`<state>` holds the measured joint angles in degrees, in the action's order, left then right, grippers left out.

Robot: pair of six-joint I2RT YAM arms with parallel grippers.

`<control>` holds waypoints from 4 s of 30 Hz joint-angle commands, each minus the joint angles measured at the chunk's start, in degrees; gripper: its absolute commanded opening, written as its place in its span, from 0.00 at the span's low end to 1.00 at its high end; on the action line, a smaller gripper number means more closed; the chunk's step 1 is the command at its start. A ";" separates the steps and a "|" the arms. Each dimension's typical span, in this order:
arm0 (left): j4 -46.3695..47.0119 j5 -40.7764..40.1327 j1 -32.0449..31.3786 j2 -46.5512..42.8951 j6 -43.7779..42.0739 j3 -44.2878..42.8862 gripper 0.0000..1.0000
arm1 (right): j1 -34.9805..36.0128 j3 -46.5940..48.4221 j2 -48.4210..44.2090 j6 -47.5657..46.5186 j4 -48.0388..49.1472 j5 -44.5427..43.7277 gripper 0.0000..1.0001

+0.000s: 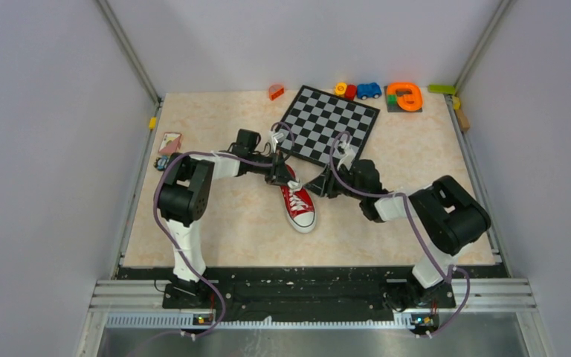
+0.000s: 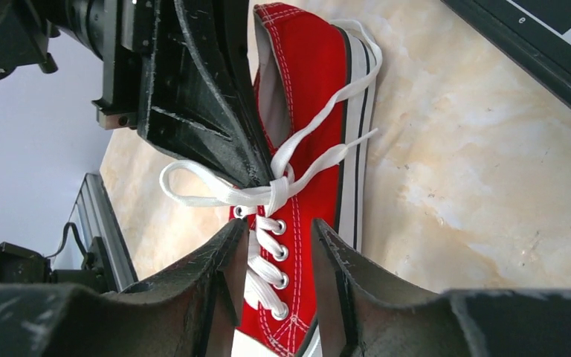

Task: Tie the shoes
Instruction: Cross the shoelace with the shoelace.

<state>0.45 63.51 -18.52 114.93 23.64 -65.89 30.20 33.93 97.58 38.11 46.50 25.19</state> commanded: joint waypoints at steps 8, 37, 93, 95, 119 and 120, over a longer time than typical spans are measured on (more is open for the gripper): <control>-0.18 0.72 0.07 -0.13 -2.15 -0.79 0.00 | -0.13 0.66 0.38 -3.14 0.79 0.14 0.14; -1.69 1.05 0.07 -0.37 -2.28 -1.02 0.00 | 3.49 5.51 7.62 -1.82 7.60 1.96 0.20; 2.54 3.01 -0.07 -4.66 0.83 4.12 0.00 | 2.94 10.54 8.26 -0.11 4.06 3.23 0.02; 2.26 3.31 -0.08 -4.79 0.88 4.02 0.00 | 2.94 10.50 8.03 -1.04 3.96 3.49 0.04; -0.08 4.89 -0.02 -4.61 0.62 3.14 0.00 | 2.94 10.01 7.81 -6.25 3.85 4.70 0.22; -0.10 4.70 -0.02 -4.55 0.59 3.13 0.00 | 2.94 9.97 7.68 -6.15 3.52 4.58 0.24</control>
<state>2.22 62.50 -17.91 113.25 24.08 -62.13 32.88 42.48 106.98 35.05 51.44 33.71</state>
